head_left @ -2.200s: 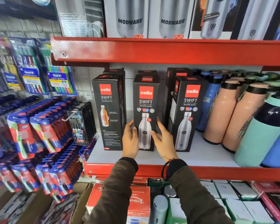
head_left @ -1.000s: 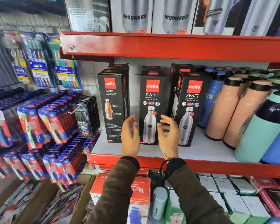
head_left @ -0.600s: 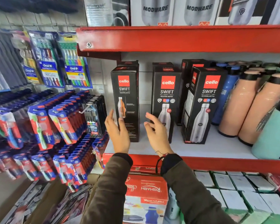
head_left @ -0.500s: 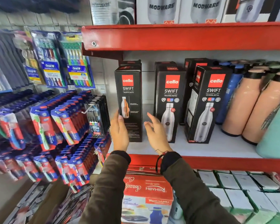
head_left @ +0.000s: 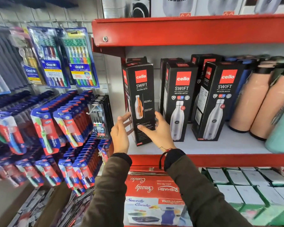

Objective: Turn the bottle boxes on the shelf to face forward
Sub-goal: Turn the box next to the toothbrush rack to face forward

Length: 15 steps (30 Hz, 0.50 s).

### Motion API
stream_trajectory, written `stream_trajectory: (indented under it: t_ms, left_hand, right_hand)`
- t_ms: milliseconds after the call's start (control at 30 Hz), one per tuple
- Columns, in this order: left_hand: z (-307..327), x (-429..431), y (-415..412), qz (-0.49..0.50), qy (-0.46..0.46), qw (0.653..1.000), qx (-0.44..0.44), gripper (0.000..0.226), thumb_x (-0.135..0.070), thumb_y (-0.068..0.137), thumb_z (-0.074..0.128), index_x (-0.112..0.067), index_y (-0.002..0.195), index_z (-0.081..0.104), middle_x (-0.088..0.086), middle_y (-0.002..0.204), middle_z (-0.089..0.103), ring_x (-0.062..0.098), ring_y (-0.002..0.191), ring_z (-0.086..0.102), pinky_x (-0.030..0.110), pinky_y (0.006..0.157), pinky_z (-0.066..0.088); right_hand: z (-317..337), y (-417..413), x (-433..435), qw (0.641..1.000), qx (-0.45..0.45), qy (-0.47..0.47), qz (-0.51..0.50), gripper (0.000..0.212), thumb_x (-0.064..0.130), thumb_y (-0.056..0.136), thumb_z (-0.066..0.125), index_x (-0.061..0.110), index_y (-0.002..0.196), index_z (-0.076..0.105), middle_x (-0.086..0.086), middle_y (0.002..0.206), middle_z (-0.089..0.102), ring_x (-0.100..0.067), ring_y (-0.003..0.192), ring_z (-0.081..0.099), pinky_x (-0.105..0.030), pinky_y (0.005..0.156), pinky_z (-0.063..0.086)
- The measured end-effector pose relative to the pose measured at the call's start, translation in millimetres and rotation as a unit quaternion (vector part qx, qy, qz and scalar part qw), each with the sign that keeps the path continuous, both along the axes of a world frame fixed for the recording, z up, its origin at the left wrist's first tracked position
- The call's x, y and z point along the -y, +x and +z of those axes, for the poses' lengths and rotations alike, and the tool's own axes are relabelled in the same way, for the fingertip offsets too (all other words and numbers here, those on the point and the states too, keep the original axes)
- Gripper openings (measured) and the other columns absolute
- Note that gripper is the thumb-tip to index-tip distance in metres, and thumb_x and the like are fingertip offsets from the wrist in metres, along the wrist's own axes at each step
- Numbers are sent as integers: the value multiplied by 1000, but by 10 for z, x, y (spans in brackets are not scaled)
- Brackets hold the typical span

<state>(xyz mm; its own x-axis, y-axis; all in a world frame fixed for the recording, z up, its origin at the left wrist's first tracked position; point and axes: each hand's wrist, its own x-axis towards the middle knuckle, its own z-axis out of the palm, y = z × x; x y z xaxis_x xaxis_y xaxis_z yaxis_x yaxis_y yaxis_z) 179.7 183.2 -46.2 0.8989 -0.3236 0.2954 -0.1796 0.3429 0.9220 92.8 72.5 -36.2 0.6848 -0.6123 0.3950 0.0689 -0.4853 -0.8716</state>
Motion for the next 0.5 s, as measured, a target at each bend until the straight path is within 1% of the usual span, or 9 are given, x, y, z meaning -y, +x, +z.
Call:
stream_trajectory:
  t_ms: [100,200,267,300,333,400,433,467,500]
  left_hand:
    - [-28,-23,-45,19,-16,1000,7,49,-39,107,31,-15,119,72,-3,127,70,12,110,69,32,83,62]
    - [-18,-56,-65,19,-34,999,24,46,-36,107,35,-12,117,74,-3,125,71,15,108,69,31,79,62]
    - [-11,-73,-17,21,-27,999,43,43,-34,107,36,-13,118,73,-2,124,71,15,108,68,29,79,61]
    - [-3,-72,19,29,-17,998,56,40,-32,107,37,-15,121,71,-2,124,70,13,110,67,27,83,59]
    - [11,-64,65,45,-3,996,74,37,-31,107,38,-18,125,68,-2,127,68,10,115,64,26,91,55]
    - [-8,-13,211,61,56,991,102,33,-27,106,39,-23,131,61,-8,134,59,7,128,53,29,111,41]
    - [-11,13,280,50,88,990,97,32,-26,106,38,-25,133,57,-9,137,54,7,132,48,30,116,34]
    - [1,23,326,27,113,990,83,34,-27,107,37,-25,135,54,-8,140,52,7,135,44,30,119,29]
    - [10,31,358,4,129,990,62,38,-29,107,36,-22,141,51,-7,144,49,8,138,41,29,120,26]
  right_hand:
    - [31,19,-39,1000,16,-1,-22,76,43,62,90,34,126,51,20,116,66,4,110,60,-15,94,48]
    - [34,55,-72,999,23,8,-37,74,42,60,92,34,122,52,19,112,68,3,107,63,-20,93,53]
    - [25,79,-61,999,20,12,-44,69,40,61,91,36,118,53,20,108,68,5,102,64,-19,90,53]
    - [20,83,-50,999,20,13,-45,67,38,61,91,37,115,51,23,105,67,9,99,64,-16,88,52]
    - [22,87,-34,999,19,11,-42,66,36,62,91,39,114,49,27,101,64,15,96,61,-9,84,48]
    - [15,102,3,999,17,11,-30,67,30,66,90,38,116,46,33,99,57,26,91,55,1,77,42]
    - [19,112,10,1000,17,9,-22,66,30,67,89,35,118,47,32,102,58,26,93,54,1,80,42]
    - [20,126,16,1000,13,8,-17,69,33,67,88,31,124,49,28,108,61,21,100,57,-5,88,45]
    - [21,147,23,1000,9,4,-12,76,39,66,87,29,130,48,21,117,64,11,109,59,-16,98,48]
